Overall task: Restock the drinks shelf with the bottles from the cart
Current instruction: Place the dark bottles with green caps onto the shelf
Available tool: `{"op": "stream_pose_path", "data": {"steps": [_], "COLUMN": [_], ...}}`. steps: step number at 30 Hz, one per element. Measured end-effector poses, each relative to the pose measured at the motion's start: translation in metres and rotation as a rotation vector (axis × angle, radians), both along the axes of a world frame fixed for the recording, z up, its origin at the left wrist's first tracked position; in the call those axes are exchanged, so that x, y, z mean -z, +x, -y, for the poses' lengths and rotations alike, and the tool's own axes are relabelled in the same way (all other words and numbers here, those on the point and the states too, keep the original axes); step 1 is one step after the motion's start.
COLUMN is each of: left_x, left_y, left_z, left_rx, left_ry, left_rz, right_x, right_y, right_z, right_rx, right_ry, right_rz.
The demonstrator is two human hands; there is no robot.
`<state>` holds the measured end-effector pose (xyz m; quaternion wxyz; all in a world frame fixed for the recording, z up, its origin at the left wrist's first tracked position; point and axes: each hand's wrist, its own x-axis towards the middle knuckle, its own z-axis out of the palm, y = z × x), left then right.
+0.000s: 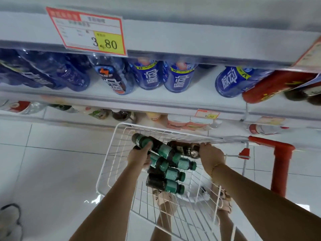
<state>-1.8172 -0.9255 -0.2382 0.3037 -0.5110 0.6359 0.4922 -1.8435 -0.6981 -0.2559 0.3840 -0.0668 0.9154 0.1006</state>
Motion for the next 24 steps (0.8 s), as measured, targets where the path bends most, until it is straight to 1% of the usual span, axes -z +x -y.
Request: {"op": "stream_pose_path", "data": {"steps": [1, 2, 3, 4, 6, 8, 12, 14, 16, 18, 20, 22, 24], "left_x": [0.003, 0.006, 0.01, 0.012, 0.012, 0.007, -0.021, -0.042, -0.073, -0.11, -0.157, -0.206, -0.254], "left_y": [-0.008, -0.013, -0.017, -0.02, -0.024, -0.025, -0.009, 0.002, 0.005, 0.003, -0.001, -0.001, 0.0], "left_z": [-0.005, -0.009, -0.012, -0.015, -0.019, -0.019, -0.01, -0.008, -0.005, -0.004, -0.011, -0.022, -0.032], "left_rx": [-0.237, -0.396, -0.493, -0.587, -0.722, -0.746, -0.543, -0.437, -0.267, -0.017, 0.255, 0.593, 0.878], "left_ry": [0.184, 0.309, 0.381, 0.411, 0.406, 0.347, 0.23, 0.253, 0.289, 0.265, 0.193, 0.044, -0.103], "left_rz": [0.058, 0.081, 0.079, 0.068, 0.046, 0.072, 0.093, 0.093, 0.106, 0.128, 0.104, 0.013, -0.084], "right_x": [0.0, -0.001, -0.002, -0.005, -0.012, -0.022, -0.049, -0.069, -0.098, -0.136, -0.183, -0.228, -0.27], "right_y": [-0.001, -0.001, 0.0, 0.002, 0.007, 0.011, 0.013, 0.015, 0.019, 0.025, 0.03, 0.038, 0.044], "right_z": [-0.001, -0.001, 0.0, 0.001, 0.006, 0.013, 0.016, 0.008, -0.002, -0.014, -0.025, -0.035, -0.046], "right_rx": [0.012, 0.032, 0.056, 0.088, 0.162, 0.217, 0.226, 0.252, 0.235, 0.19, 0.166, 0.172, 0.175], "right_ry": [-0.011, -0.023, -0.041, -0.065, -0.135, -0.198, -0.221, -0.245, -0.27, -0.326, -0.412, -0.525, -0.637], "right_rz": [0.011, 0.025, 0.038, 0.058, 0.082, 0.06, 0.008, -0.007, -0.047, -0.081, -0.125, -0.187, -0.273]}}
